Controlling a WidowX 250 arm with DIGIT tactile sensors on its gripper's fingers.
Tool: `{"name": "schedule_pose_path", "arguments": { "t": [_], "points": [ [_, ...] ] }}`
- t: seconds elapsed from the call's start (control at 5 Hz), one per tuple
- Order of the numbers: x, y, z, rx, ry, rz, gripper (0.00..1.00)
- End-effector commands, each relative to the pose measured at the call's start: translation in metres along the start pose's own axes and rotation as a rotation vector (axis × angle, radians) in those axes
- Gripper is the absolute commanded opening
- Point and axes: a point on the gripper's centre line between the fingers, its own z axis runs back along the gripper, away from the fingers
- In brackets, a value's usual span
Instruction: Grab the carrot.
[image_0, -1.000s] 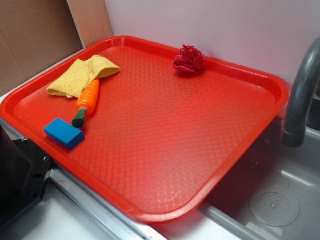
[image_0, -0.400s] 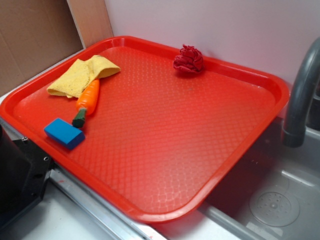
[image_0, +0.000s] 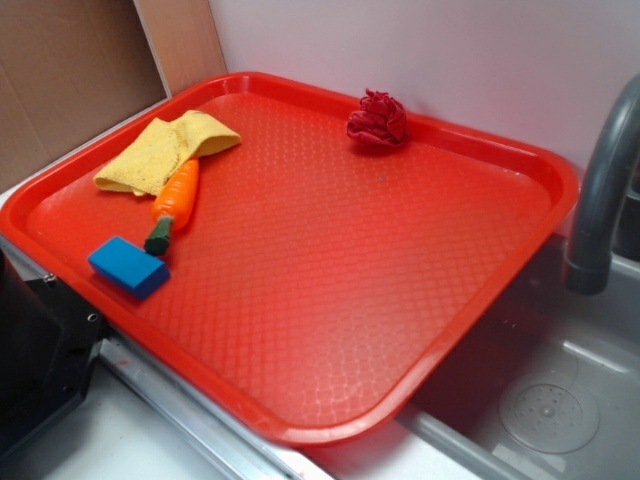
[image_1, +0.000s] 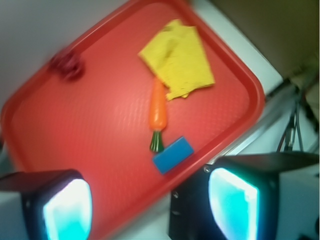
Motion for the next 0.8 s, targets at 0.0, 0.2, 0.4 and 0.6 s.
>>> {"name": "schedule_pose_path", "arguments": {
  "t": [0.0,0.2,0.4,0.6],
  "points": [
    [0.021,0.007,-0.045,-0.036,-0.067,0.105,1.0],
    [0.028,0.012,-0.076,-0.022,-0.068,0.106,1.0],
    [0.032,0.011,-0.097,0.001,-0.061,0.093,1.0],
    [0.034,0.007,-0.125,0.035,-0.078,0.059,1.0]
  ]
}}
